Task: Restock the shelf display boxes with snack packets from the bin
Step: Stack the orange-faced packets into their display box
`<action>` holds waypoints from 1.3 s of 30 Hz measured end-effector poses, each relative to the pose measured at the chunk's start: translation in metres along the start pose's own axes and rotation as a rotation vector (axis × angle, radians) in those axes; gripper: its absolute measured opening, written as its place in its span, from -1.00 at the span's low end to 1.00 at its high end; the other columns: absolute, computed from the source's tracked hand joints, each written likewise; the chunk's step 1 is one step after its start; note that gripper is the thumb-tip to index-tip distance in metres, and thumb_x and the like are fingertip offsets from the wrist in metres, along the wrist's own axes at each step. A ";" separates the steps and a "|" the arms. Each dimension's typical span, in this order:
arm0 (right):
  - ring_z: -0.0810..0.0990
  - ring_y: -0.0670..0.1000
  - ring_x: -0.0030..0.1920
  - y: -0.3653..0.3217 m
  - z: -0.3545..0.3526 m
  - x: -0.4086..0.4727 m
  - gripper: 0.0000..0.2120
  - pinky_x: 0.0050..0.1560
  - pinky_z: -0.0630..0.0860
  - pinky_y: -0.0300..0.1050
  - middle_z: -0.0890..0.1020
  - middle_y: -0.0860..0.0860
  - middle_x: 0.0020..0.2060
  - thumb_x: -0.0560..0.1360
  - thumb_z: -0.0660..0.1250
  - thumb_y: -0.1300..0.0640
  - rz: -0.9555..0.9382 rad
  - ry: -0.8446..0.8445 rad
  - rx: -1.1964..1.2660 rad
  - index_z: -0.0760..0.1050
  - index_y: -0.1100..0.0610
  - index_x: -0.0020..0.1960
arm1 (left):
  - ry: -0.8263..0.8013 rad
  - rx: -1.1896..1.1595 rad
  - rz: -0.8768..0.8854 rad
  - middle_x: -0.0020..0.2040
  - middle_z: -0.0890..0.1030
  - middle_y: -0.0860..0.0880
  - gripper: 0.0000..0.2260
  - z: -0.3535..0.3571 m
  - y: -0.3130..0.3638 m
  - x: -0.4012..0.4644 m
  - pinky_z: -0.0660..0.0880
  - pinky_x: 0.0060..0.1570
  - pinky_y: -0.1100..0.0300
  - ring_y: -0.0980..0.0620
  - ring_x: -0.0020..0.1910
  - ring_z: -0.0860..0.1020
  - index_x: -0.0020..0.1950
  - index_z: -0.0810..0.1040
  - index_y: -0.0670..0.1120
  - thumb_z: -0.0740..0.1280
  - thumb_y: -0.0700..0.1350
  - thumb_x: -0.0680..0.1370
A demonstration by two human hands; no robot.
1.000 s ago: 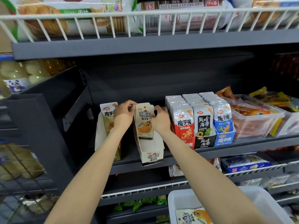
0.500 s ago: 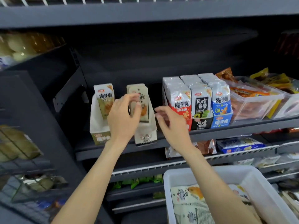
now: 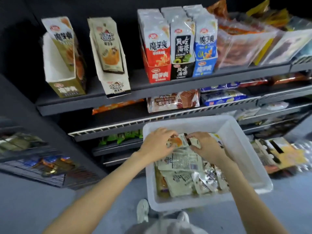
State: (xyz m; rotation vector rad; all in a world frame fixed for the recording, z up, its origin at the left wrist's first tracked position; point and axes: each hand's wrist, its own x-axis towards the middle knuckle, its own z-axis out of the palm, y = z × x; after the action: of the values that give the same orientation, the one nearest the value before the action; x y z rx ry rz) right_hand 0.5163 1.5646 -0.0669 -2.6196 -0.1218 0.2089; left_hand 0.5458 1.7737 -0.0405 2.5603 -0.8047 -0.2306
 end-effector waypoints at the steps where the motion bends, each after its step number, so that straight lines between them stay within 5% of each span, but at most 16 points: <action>1: 0.44 0.09 0.27 0.006 0.001 -0.004 -0.65 0.25 0.31 -0.08 0.51 0.03 0.25 0.50 0.35 0.14 0.010 -0.052 -0.047 0.46 0.08 0.28 | -0.092 0.031 -0.038 0.31 0.46 0.03 -0.60 0.012 0.001 0.003 0.39 0.18 0.08 0.00 0.30 0.38 0.35 0.39 0.04 0.31 0.05 0.53; 5: 0.30 0.00 0.37 0.004 0.010 -0.019 -0.46 0.41 0.19 -0.07 0.41 -0.04 0.34 0.45 0.36 -0.13 -0.194 -0.199 -0.177 0.37 0.01 0.37 | -0.345 0.152 -0.132 0.40 0.32 -0.04 -0.39 0.049 0.007 0.004 0.39 0.24 0.01 -0.08 0.32 0.35 0.44 0.26 -0.01 0.40 0.03 0.45; 10: 0.36 0.01 0.34 -0.007 0.040 -0.027 -0.43 0.34 0.31 -0.01 0.42 -0.03 0.32 0.44 0.35 -0.15 -0.318 -0.237 -0.402 0.32 0.01 0.39 | -0.184 -0.039 -0.197 0.50 0.21 0.00 -0.42 0.053 -0.004 0.014 0.30 0.36 0.09 -0.01 0.43 0.25 0.50 0.18 0.02 0.23 -0.29 0.53; 16: 0.48 -0.02 0.23 0.009 0.031 -0.033 -0.61 0.08 0.54 -0.07 0.48 -0.09 0.26 0.50 0.33 0.11 -0.267 -0.207 -0.379 0.37 -0.03 0.31 | -0.345 0.037 -0.260 0.38 0.38 -0.05 -0.41 0.063 -0.017 0.032 0.42 0.16 0.13 0.00 0.22 0.43 0.52 0.13 0.06 0.29 0.01 0.55; 22: 0.51 -0.07 0.20 0.025 0.015 -0.040 -0.67 0.08 0.50 -0.11 0.48 -0.15 0.28 0.54 0.29 0.04 -0.159 -0.244 -0.205 0.42 -0.05 0.30 | -0.319 0.081 -0.221 0.27 0.49 -0.07 -0.52 0.057 -0.019 0.031 0.41 0.13 0.14 -0.02 0.19 0.45 0.46 0.31 0.02 0.26 0.12 0.56; 26: 0.60 -0.03 -0.15 0.032 0.003 -0.044 -0.79 -0.35 0.36 -0.26 0.63 -0.07 -0.08 0.62 0.12 0.08 -0.066 -0.055 -0.156 0.47 -0.01 0.18 | -0.189 0.085 -0.144 0.23 0.53 -0.02 -0.65 0.046 -0.016 0.024 0.41 -0.03 0.23 0.01 0.11 0.52 0.39 0.41 0.10 0.27 -0.03 0.59; 30: 0.45 0.05 -0.42 0.040 -0.006 -0.047 -0.83 -0.50 0.27 -0.16 0.44 -0.07 -0.45 0.60 0.16 0.15 0.069 0.239 -0.053 0.46 0.15 0.12 | -0.005 0.151 -0.028 0.08 0.59 0.08 -0.76 0.045 -0.006 0.013 0.29 -0.11 0.26 0.05 0.05 0.50 0.20 0.57 0.17 0.31 -0.07 0.56; 34: 0.60 0.10 -0.34 0.039 -0.009 -0.045 -0.83 -0.34 0.54 0.05 0.66 0.08 -0.24 0.58 0.22 0.19 0.156 0.333 0.235 0.45 0.13 0.15 | 0.272 0.108 -0.032 -0.22 0.44 0.10 -0.80 0.055 0.001 0.003 0.27 -0.31 0.26 0.09 -0.25 0.40 0.00 0.67 0.13 0.47 -0.11 0.44; 39: 0.63 0.17 -0.17 0.023 -0.010 -0.038 -0.89 -0.10 0.57 0.14 0.69 0.02 -0.14 0.58 0.23 0.17 0.209 0.314 0.581 0.45 -0.04 0.00 | 0.319 -0.145 -0.254 -0.06 0.59 0.07 -0.82 0.054 0.005 -0.004 0.36 -0.36 0.47 0.19 -0.29 0.50 0.11 0.62 -0.02 0.25 -0.09 0.60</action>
State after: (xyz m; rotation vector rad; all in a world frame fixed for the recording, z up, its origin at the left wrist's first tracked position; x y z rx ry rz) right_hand 0.4814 1.5350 -0.0649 -2.0474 0.2826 -0.0893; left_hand 0.5242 1.7528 -0.0858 2.4691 -0.3333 0.0427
